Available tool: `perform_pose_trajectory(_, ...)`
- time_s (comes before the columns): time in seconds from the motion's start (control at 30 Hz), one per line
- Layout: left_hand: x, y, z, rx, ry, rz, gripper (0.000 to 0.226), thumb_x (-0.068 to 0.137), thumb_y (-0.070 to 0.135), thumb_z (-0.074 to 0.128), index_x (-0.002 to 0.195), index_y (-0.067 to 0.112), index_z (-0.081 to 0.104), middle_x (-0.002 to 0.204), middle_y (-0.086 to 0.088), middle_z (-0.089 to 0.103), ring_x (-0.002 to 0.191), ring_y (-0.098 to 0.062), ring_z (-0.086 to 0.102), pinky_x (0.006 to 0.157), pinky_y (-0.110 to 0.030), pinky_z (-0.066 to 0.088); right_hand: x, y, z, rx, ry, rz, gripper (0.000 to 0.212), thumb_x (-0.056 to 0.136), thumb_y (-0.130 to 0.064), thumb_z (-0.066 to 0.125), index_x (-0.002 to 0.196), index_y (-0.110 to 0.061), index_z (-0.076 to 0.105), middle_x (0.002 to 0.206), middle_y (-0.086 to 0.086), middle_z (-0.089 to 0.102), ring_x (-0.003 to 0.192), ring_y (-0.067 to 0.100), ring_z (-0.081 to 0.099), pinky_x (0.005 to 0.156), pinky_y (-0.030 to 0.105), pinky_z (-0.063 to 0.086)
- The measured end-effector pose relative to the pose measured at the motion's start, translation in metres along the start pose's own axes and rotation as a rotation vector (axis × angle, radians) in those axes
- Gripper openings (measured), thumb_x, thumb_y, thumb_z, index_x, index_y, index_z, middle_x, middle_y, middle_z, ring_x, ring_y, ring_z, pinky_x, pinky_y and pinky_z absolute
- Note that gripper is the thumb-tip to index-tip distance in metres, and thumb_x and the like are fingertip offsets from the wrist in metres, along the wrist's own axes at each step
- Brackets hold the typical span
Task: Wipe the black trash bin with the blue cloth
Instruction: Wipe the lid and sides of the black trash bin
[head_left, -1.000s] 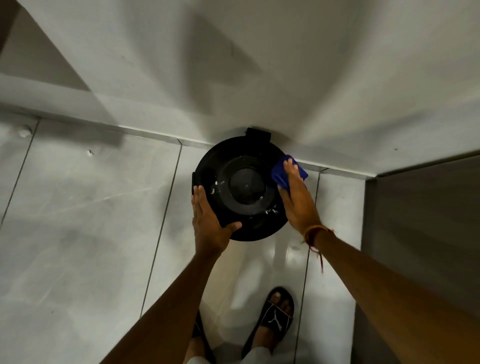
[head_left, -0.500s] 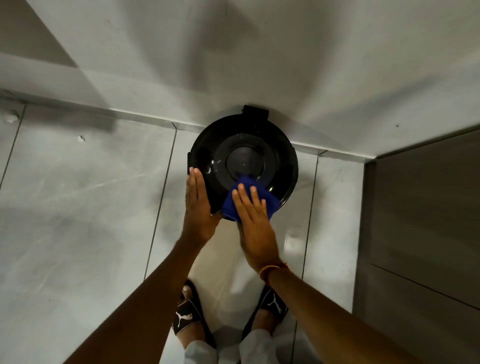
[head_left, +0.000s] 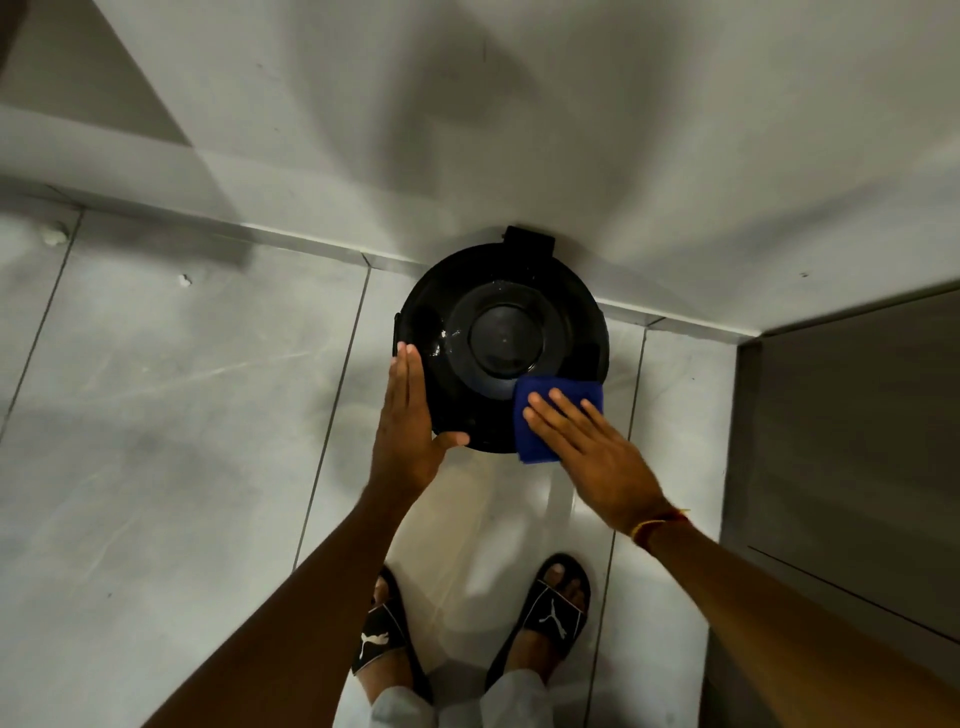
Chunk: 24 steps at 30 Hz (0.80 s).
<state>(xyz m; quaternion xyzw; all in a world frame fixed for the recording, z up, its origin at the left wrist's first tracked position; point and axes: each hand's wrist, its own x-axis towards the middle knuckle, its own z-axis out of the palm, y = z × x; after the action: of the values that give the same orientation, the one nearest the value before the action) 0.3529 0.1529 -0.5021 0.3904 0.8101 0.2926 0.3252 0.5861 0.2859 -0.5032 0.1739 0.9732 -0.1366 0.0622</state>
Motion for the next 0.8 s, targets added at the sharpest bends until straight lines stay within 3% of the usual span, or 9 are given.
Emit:
perform_pose_trajectory(0.1,-0.001,0.001,-0.002,-0.016,0.007,-0.009,0.124,0.072,0.055,0.070,0.158,-0.002,0.001,0.169,-0.018,-0.003,0.158,-0.029,-0.002,0.128,-0.045,0.016,0.020,0.011,-0.015,0.155,0.093,0.168,0.081,0.090,0.002,0.062,0.157,-0.013,0.020,0.166,0.004,0.016,0.154,0.024,0.011,0.125,0.045,0.017)
perform_pose_trajectory(0.2,-0.001,0.001,-0.001,-0.028,0.011,-0.013,0.122,0.071,0.065,0.057,0.159,0.002,0.000,0.170,-0.014,-0.004,0.159,-0.026,-0.002,0.128,-0.047,0.016,0.072,0.017,-0.035,0.470,0.184,0.477,0.064,0.102,-0.009,0.050,0.158,-0.015,0.020,0.167,0.004,0.019,0.155,0.022,0.011,0.126,0.044,0.016)
perform_pose_trajectory(0.3,-0.001,0.001,-0.001,-0.020,0.012,-0.025,0.120,0.077,0.049,0.074,0.159,0.003,0.000,0.170,-0.014,-0.003,0.158,-0.028,-0.003,0.126,-0.054,0.019,0.126,0.031,-0.052,0.612,0.190,0.645,0.059,0.105,-0.016,0.043,0.159,-0.016,0.017,0.168,0.004,0.016,0.156,0.023,0.007,0.127,0.048,0.014)
perform_pose_trajectory(0.53,-0.001,0.004,0.002,-0.031,0.046,-0.035,0.122,0.072,0.032,0.084,0.159,0.001,0.005,0.170,-0.016,0.001,0.158,-0.030,0.001,0.125,-0.055,0.023,0.171,0.017,-0.050,0.263,0.099,0.436,0.062,0.104,-0.014,0.045,0.159,-0.012,0.016,0.169,0.006,0.009,0.155,0.030,0.003,0.127,0.050,0.007)
perform_pose_trajectory(0.67,-0.001,0.003,0.000,-0.061,0.070,-0.025,0.122,0.069,0.049,0.079,0.158,-0.001,0.010,0.169,-0.018,0.008,0.158,-0.030,0.006,0.126,-0.049,0.022,0.183,-0.008,-0.045,0.158,0.049,0.168,0.065,0.101,-0.012,0.049,0.158,-0.015,0.020,0.168,0.003,0.014,0.156,0.027,0.005,0.127,0.050,0.010)
perform_pose_trajectory(0.8,0.002,0.003,0.005,-0.078,0.103,-0.028,0.114,0.070,0.030,0.087,0.156,-0.002,0.019,0.167,-0.018,0.019,0.156,-0.031,0.016,0.124,-0.052,0.026,0.178,-0.041,-0.029,0.048,-0.051,-0.138,0.066,0.098,-0.010,0.048,0.158,-0.017,0.021,0.168,0.000,0.015,0.156,0.024,0.005,0.127,0.043,0.004)
